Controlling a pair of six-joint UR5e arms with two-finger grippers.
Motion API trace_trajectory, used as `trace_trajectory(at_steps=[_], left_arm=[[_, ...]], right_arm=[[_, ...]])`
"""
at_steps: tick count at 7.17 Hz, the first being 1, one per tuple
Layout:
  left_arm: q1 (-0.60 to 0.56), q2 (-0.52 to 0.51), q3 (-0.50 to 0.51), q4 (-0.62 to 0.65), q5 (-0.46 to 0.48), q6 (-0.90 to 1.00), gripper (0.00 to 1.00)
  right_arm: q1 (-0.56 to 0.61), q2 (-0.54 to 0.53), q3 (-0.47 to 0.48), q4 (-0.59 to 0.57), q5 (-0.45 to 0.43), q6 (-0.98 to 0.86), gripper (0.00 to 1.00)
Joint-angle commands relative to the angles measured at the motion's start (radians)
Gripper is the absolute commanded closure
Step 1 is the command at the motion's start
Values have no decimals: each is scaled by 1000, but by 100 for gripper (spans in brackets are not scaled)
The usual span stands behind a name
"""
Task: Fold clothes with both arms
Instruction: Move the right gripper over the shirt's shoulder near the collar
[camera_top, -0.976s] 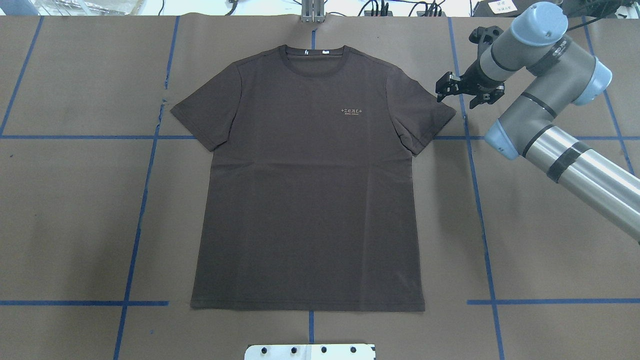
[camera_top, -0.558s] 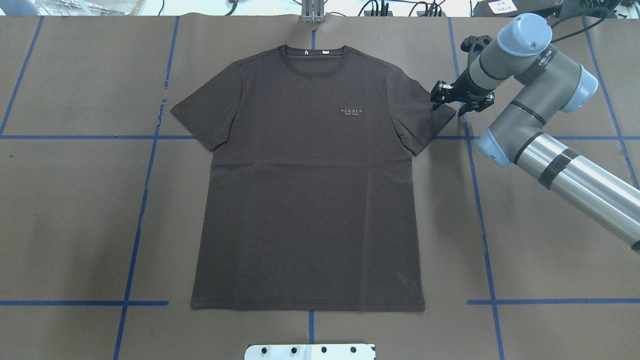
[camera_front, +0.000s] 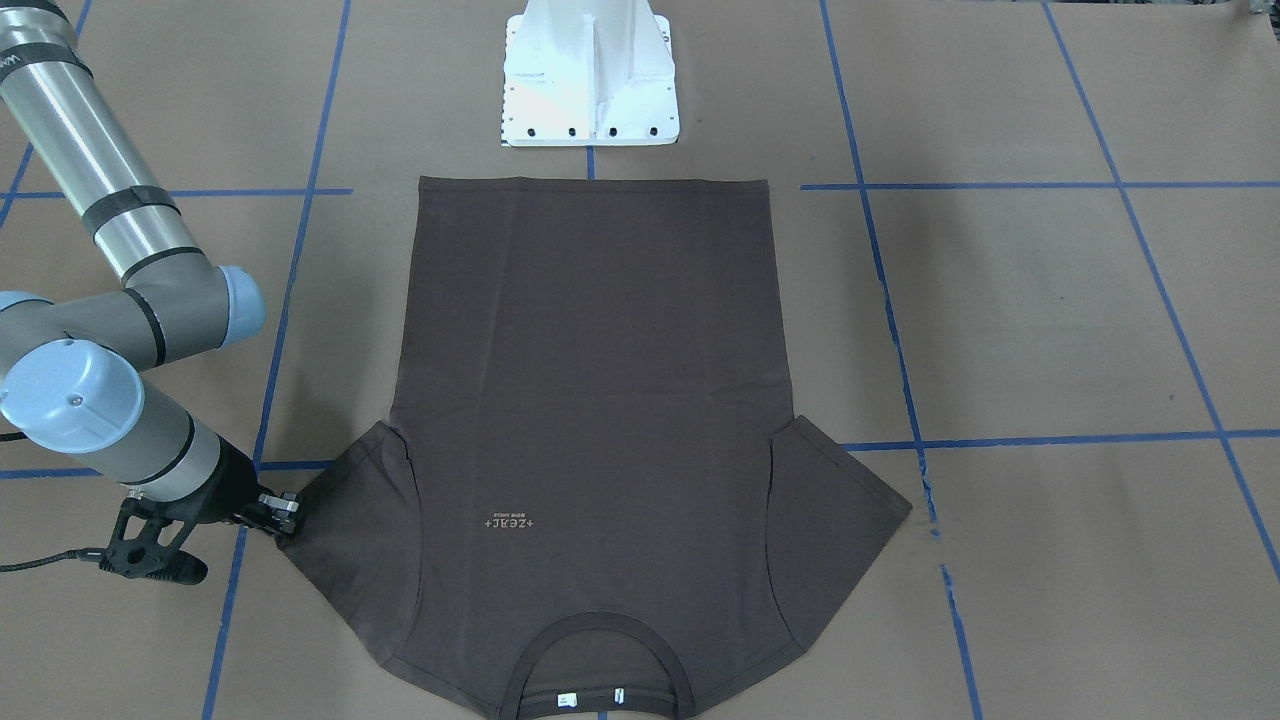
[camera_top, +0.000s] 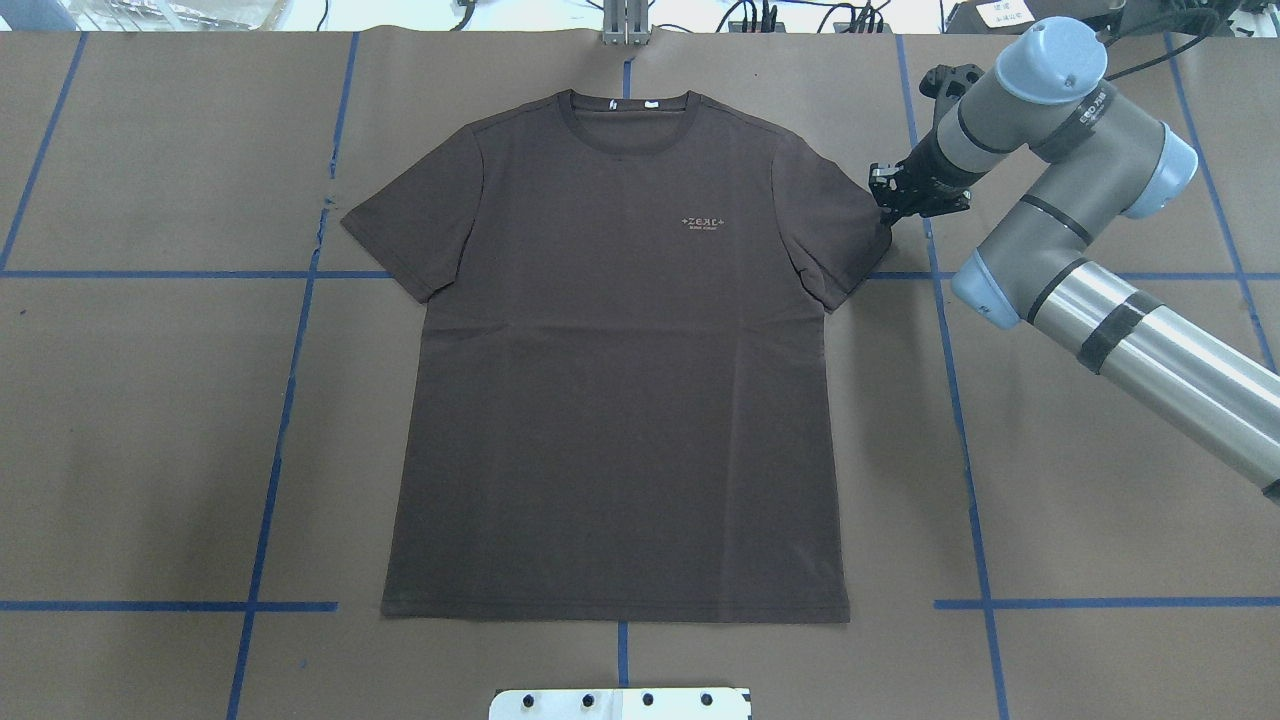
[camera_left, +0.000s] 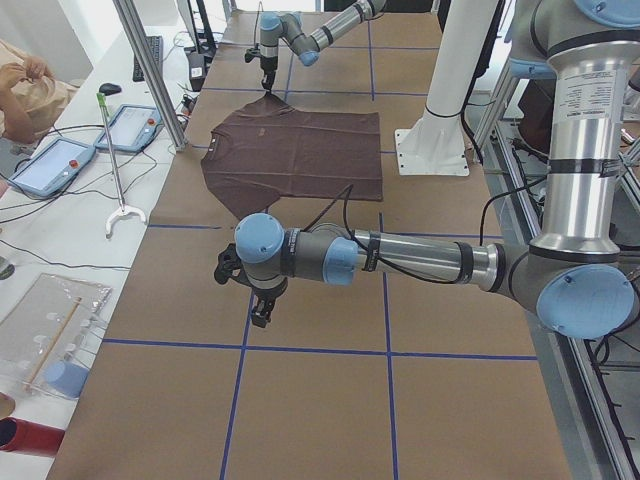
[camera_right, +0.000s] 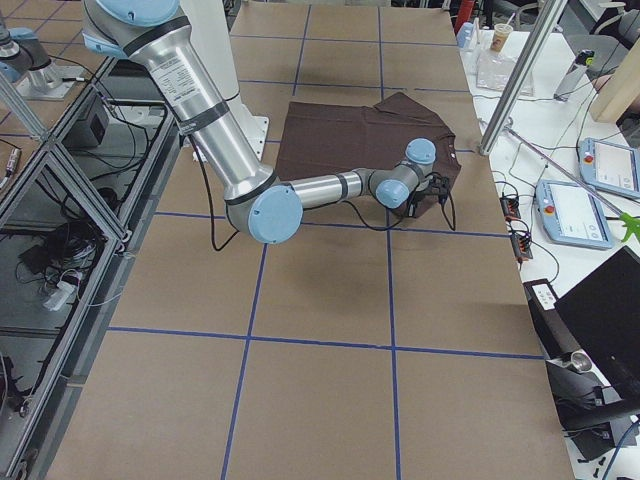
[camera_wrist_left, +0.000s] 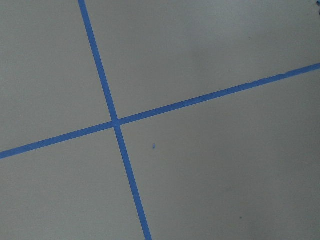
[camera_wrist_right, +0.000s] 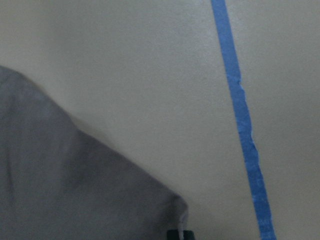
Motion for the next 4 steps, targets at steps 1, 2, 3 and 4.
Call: trace_trajectory(at_steps=[1,2,3,4], left_arm=[[0,0,0,0,0,4,0],[0,0,0,0,0,2,0],[0,0,3,0,0,2,0],[0,0,3,-2,-1,1,0]], right_arm=[[-25,123,10,-106,18,76,100],[-60,156,-1,-110,-7,111,100],[-92,215,-48,-115,-81,131,100],[-117,261,-108,-113,-115,147,100]])
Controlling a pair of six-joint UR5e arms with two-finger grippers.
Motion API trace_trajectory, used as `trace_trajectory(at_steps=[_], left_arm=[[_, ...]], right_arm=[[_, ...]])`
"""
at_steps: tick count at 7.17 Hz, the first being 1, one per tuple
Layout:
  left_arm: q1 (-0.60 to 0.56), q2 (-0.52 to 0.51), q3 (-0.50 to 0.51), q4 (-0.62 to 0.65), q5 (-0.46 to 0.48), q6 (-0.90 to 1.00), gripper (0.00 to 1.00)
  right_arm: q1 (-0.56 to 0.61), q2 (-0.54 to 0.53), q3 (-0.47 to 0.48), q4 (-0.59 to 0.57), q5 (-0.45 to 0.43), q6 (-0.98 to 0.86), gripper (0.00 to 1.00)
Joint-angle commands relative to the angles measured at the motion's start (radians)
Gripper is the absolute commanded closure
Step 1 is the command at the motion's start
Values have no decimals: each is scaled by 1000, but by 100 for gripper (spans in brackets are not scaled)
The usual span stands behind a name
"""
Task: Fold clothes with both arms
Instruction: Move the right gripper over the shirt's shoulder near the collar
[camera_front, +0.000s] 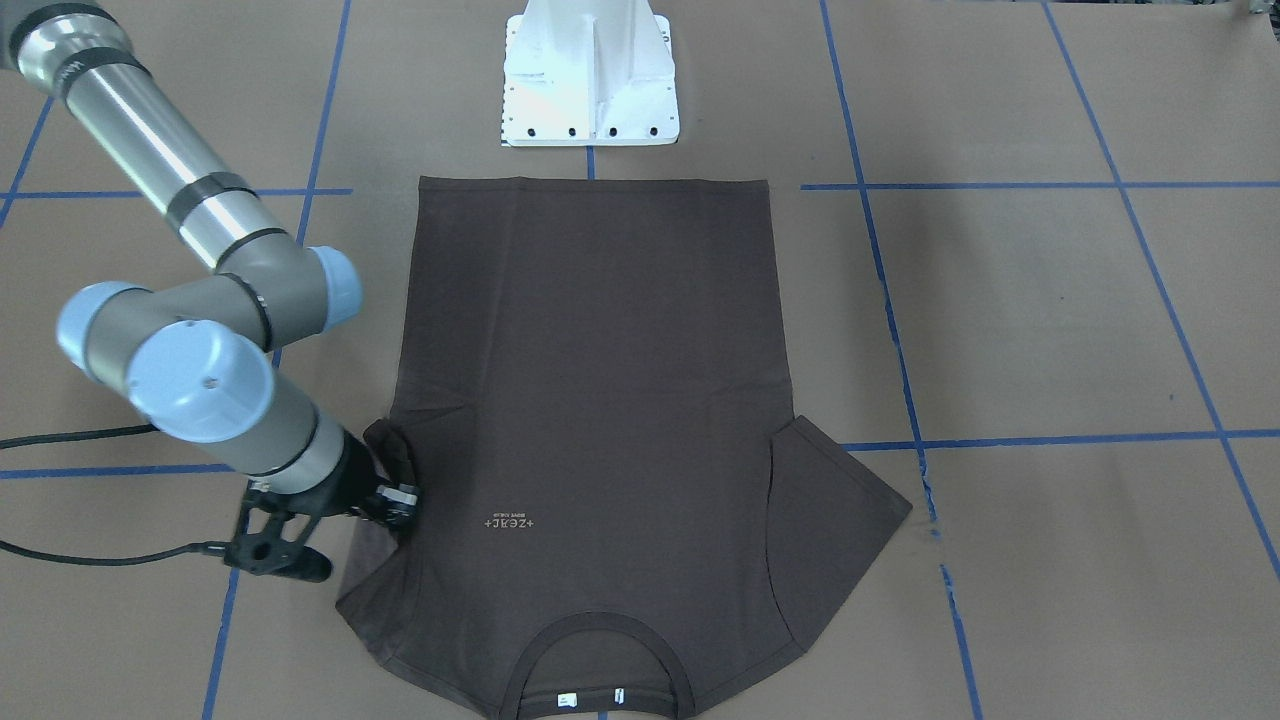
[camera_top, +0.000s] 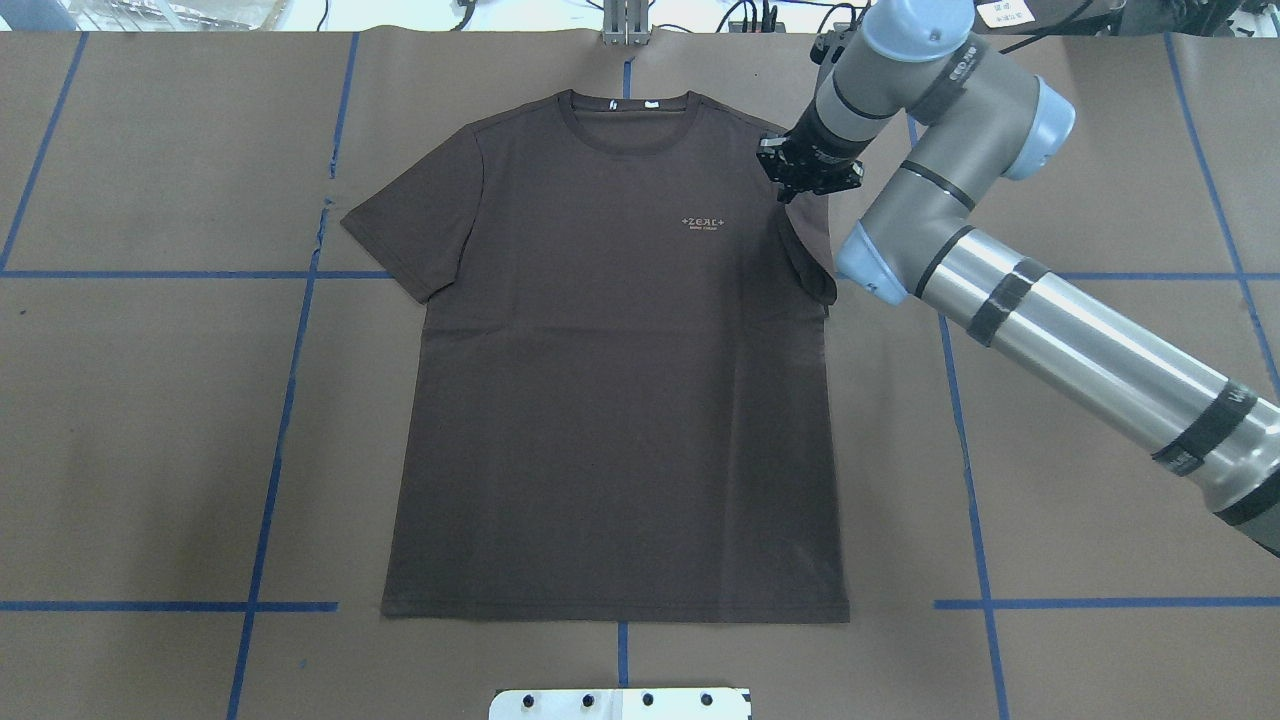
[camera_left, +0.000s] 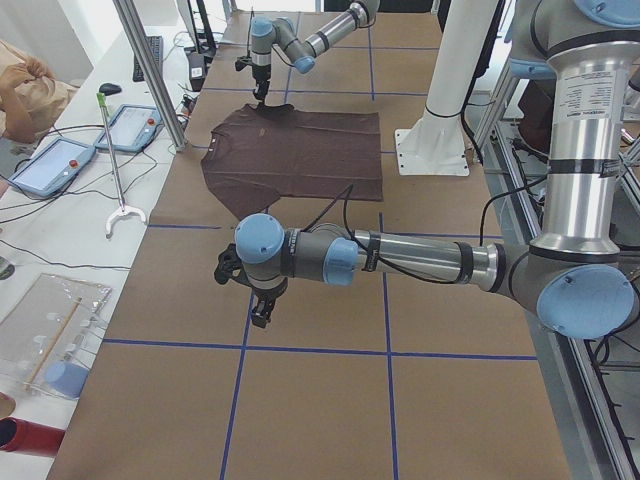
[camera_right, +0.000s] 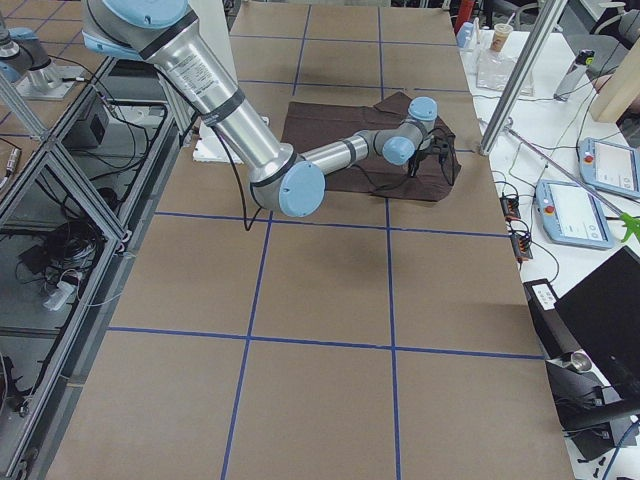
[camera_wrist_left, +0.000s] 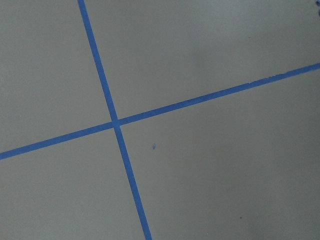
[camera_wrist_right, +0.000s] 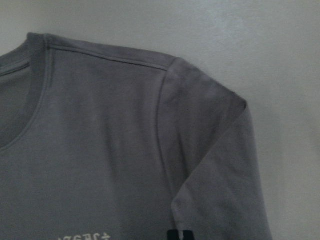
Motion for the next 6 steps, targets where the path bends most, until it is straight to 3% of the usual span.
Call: trace_trajectory(at_steps=[1,2,3,4,5,6], left_arm=[[0,0,1,-1,-1,0,0],[2,-2,4,-1,0,0,0],[2,-3,6,-18,-3,-4,0],[5,-18,-3,-30,-16,-39,0],[12,-35,6,-120,-38,-88,0],[29,-41,16,-250,-58,-177,0]], right_arm=[[-44,68,-72,-3,-73,25,100],[-44,80,-97,-1,-73,25,100],[-44,80,-103,0,-76,24,65],[-41,78,-94,3,-84,21,1],[-41,74,-64,2,-84,27,0],[-27,12,87,-16,-55,33,0]])
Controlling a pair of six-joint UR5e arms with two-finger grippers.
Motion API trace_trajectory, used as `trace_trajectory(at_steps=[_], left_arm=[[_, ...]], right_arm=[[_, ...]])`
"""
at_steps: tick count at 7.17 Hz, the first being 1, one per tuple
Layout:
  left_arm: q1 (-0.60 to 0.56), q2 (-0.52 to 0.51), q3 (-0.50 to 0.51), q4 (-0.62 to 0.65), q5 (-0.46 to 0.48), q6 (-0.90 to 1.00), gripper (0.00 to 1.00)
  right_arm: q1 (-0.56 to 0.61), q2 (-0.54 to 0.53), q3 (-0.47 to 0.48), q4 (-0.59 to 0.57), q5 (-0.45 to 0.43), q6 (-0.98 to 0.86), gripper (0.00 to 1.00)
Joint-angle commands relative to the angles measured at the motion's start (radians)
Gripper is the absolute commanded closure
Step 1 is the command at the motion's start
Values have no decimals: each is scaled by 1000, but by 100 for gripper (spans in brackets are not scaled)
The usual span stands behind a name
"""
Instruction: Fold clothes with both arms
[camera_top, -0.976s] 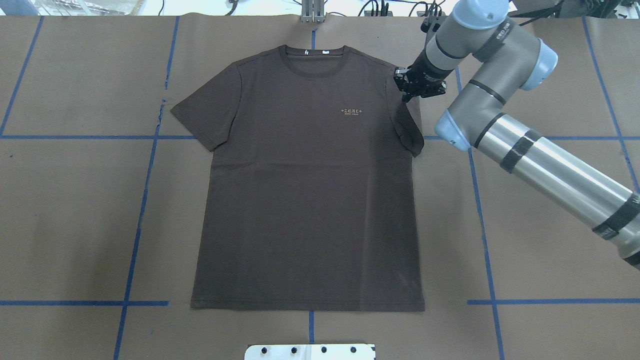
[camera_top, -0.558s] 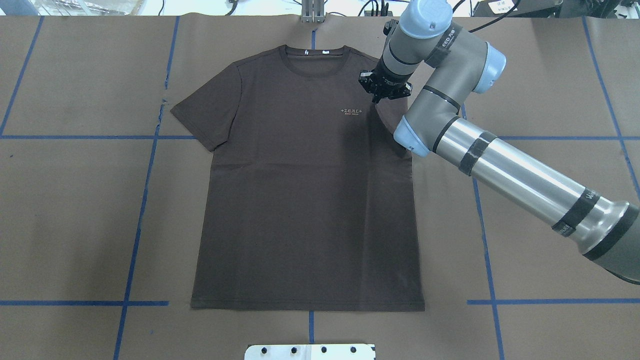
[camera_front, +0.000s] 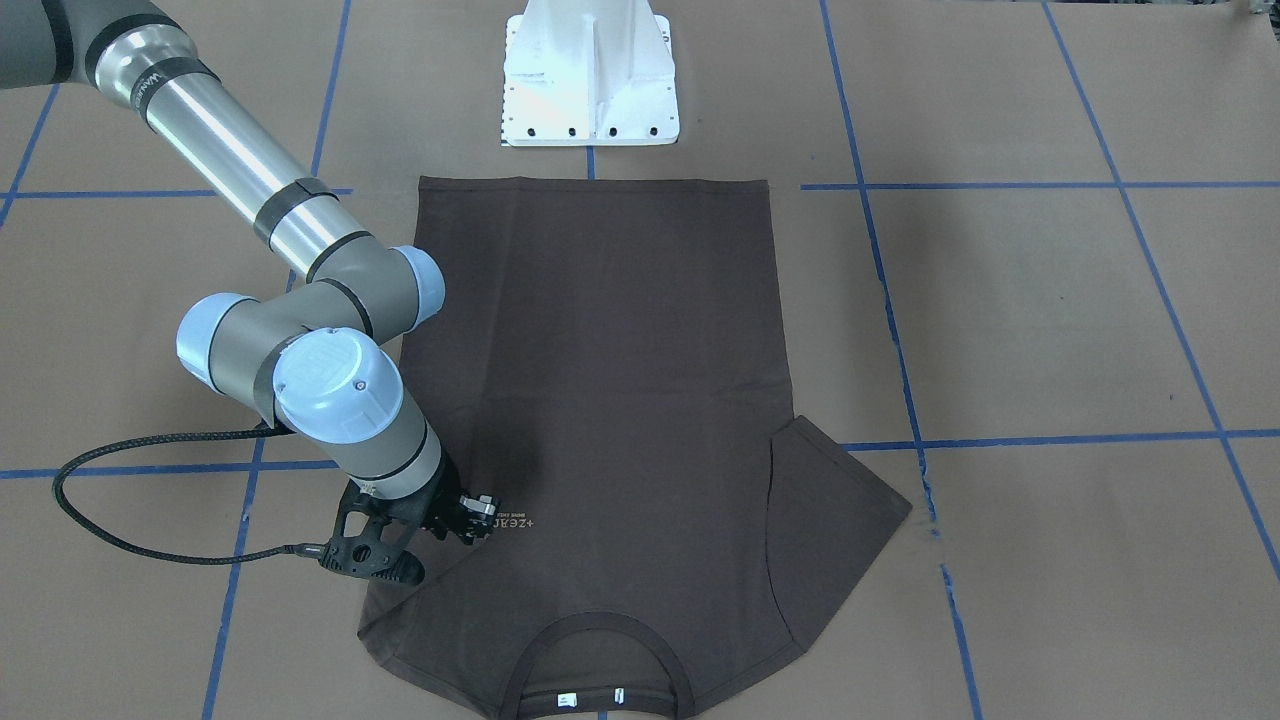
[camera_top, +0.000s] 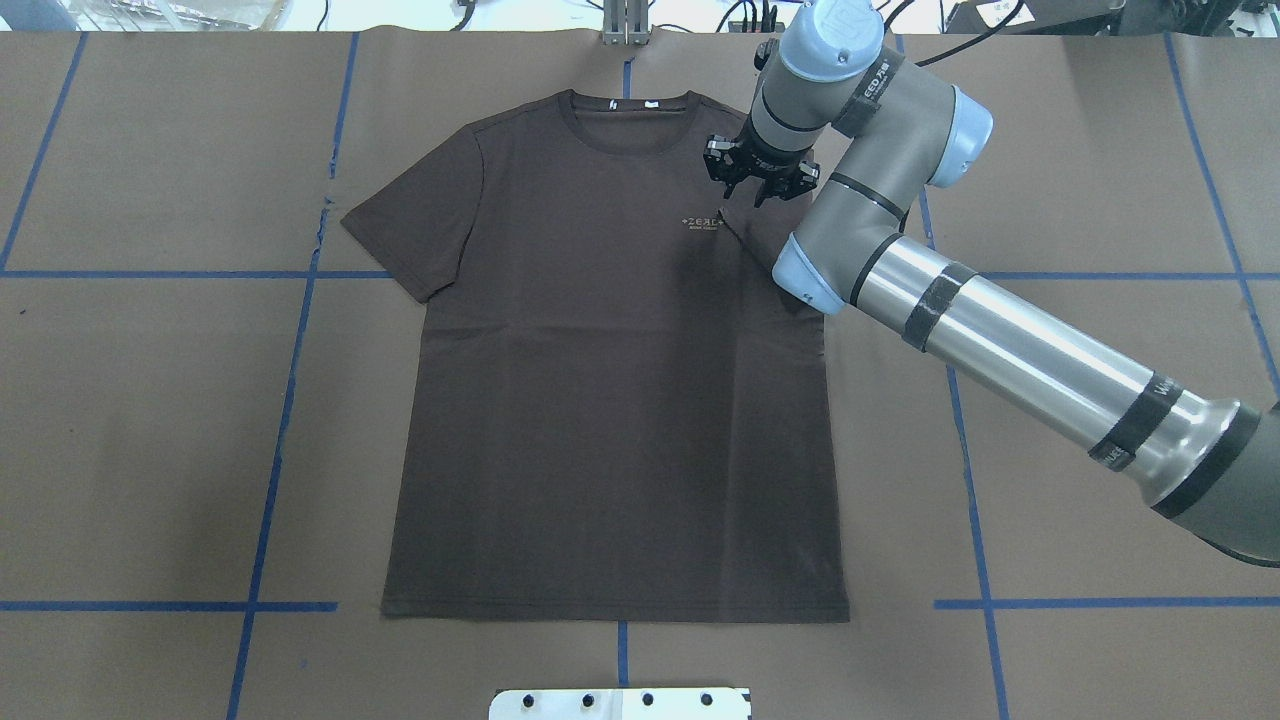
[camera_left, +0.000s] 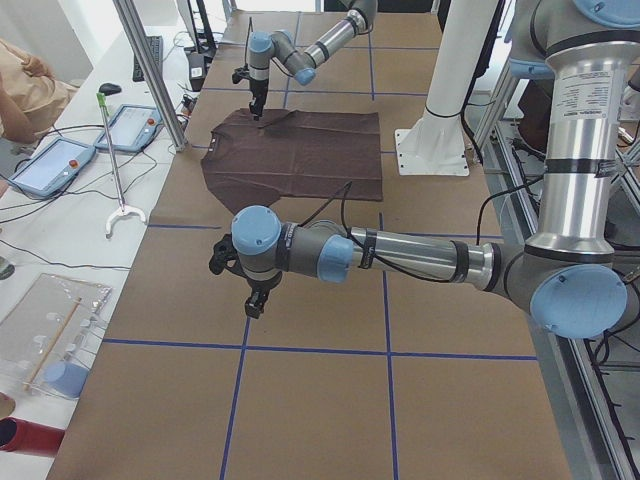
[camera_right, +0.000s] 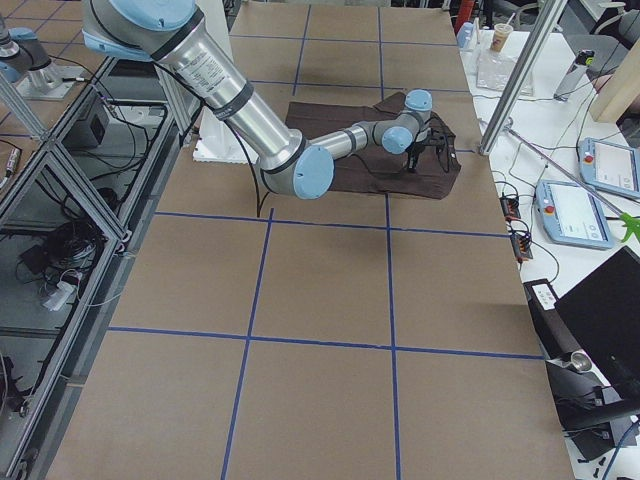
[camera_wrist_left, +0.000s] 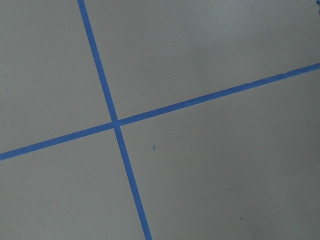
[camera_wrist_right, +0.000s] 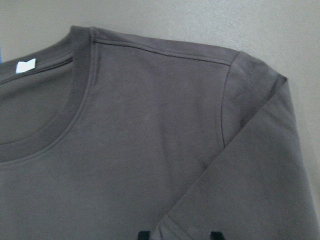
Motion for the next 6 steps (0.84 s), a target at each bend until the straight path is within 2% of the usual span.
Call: trace_trajectory(at_steps=[1,2,3,4,5,6], left_arm=[[67,-75,18,-227,-27,-307,1],[165,-115,38,-287,-18,-446,1],[240,-214,121,-280,-20,-548,2],[375,-318,189,-303,40,-717,4],[478,-377,196,-314,242,-933,6],[547,-412,219,-320,290,-983,6]], right_arm=[[11,-172,284,-16,32,7,0],[15,-250,381,-17,40,17,0],[20,-336,474,-14,55,17,0],[20,-451,597,-14,69,19,0],[18,-534,688,-13,70,19,0],[17,-573,734,-14,72,19,0]])
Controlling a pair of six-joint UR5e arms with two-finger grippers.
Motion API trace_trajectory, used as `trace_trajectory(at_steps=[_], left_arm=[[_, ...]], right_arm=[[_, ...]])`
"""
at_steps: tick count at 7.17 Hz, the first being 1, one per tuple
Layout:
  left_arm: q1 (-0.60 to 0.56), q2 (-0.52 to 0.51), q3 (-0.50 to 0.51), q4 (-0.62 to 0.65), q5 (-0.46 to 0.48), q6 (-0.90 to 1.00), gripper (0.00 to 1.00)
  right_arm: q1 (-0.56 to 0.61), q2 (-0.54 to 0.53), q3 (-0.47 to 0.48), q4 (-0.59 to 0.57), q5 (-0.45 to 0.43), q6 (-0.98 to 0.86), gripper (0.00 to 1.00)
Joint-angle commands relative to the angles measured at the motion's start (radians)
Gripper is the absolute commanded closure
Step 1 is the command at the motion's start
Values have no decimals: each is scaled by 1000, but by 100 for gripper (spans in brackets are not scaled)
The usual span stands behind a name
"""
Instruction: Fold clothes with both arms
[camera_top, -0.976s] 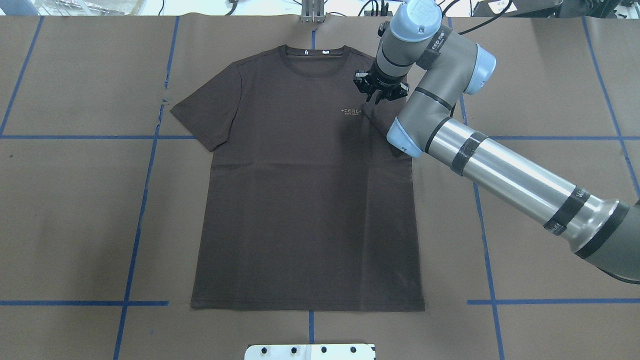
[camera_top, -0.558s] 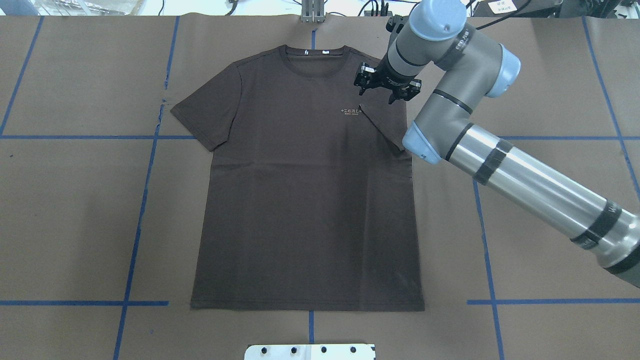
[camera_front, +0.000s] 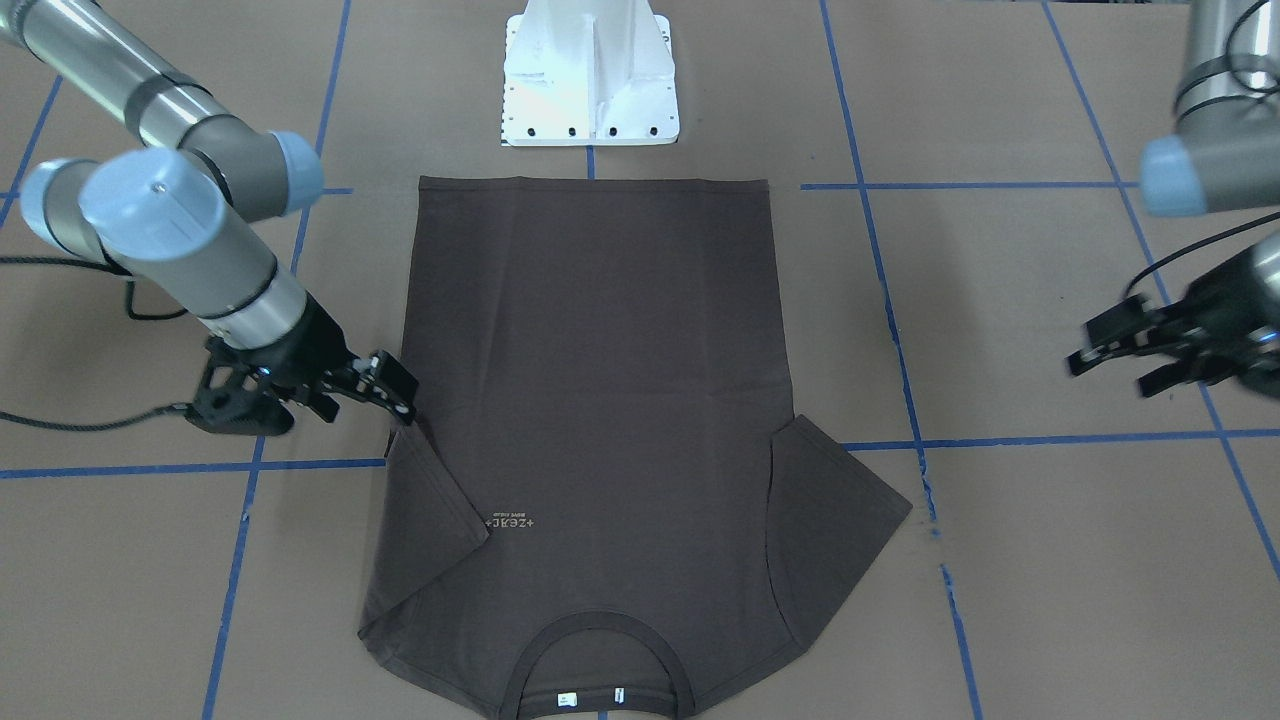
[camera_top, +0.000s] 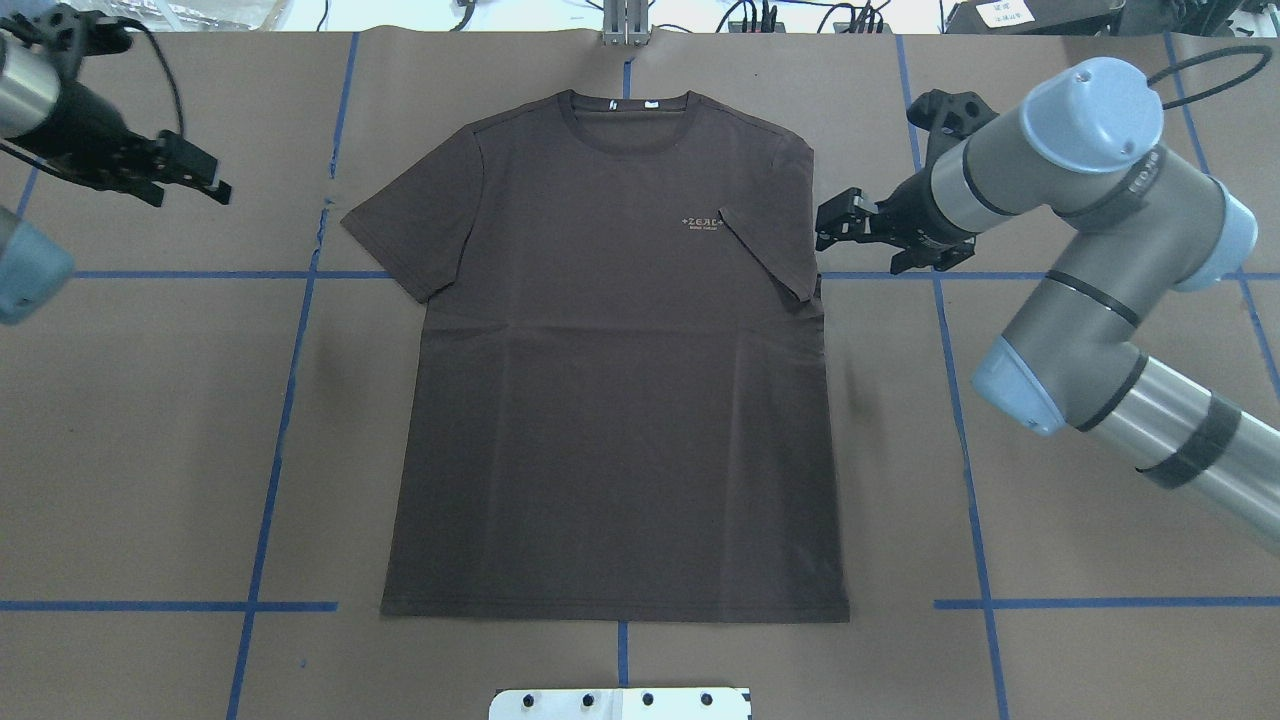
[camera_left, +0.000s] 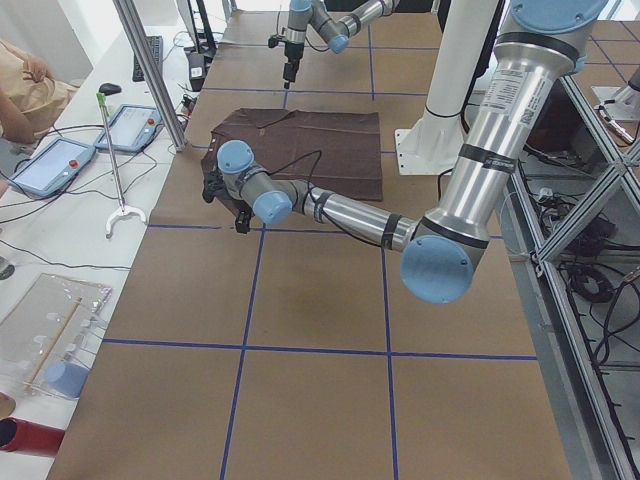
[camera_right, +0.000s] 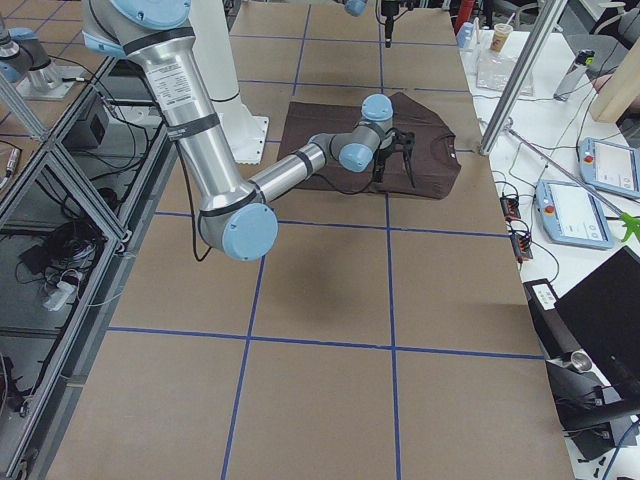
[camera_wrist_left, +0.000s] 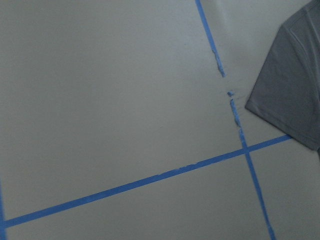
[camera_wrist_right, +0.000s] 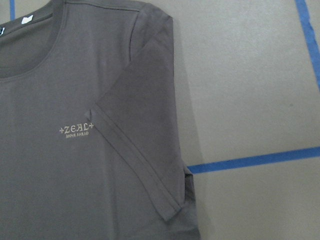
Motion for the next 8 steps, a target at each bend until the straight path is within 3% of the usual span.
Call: trace_trajectory(at_steps=[1,2,5,8], left_arm=[[123,-114,95,-11,158,-150,6],[166,-155,131,-14,227,-236,10],[205,-212,286,-138,327,-243,20],[214,-203,295,-143,332,-234,34]], right_arm=[[0,-87,85,2,2,0,0],[0,-109,82,10,1,0,0],[0,-115,82,12,-4,0,0],[-3,-113,71,13,-4,-1,0]])
